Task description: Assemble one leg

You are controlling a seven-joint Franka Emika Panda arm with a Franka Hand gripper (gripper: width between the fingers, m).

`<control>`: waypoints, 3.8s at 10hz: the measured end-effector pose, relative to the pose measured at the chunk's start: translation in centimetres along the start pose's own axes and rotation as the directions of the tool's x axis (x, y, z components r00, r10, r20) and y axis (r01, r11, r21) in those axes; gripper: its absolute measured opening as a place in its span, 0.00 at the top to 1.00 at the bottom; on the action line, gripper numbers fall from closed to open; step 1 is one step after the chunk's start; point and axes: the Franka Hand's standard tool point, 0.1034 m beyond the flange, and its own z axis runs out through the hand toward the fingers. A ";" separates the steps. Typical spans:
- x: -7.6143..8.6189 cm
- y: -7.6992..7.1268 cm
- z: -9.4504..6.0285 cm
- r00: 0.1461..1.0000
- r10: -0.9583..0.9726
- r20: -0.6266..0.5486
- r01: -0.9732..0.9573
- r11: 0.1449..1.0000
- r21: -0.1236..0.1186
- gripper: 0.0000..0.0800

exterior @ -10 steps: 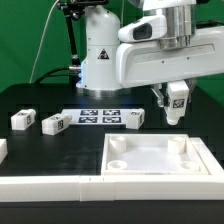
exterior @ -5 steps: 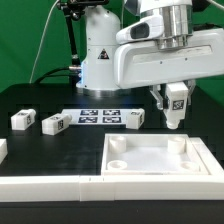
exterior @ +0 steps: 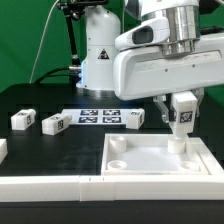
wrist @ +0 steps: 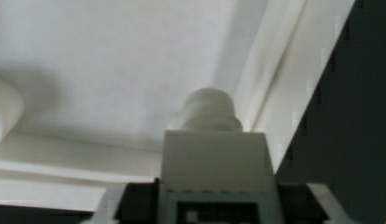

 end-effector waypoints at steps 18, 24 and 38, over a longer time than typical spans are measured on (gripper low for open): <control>1.4 0.1 4.1 0.995 -0.009 -0.099 0.008 1.000 -0.016 0.64; 1.4 0.0 4.1 0.992 -0.011 -0.124 0.008 1.000 -0.023 0.37; 1.2 -1.2 1.4 0.994 -0.002 0.108 -0.002 0.999 0.039 0.19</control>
Offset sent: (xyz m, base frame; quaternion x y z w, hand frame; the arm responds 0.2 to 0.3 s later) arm 0.0000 0.0000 0.0000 0.0000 0.0799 0.0000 0.9968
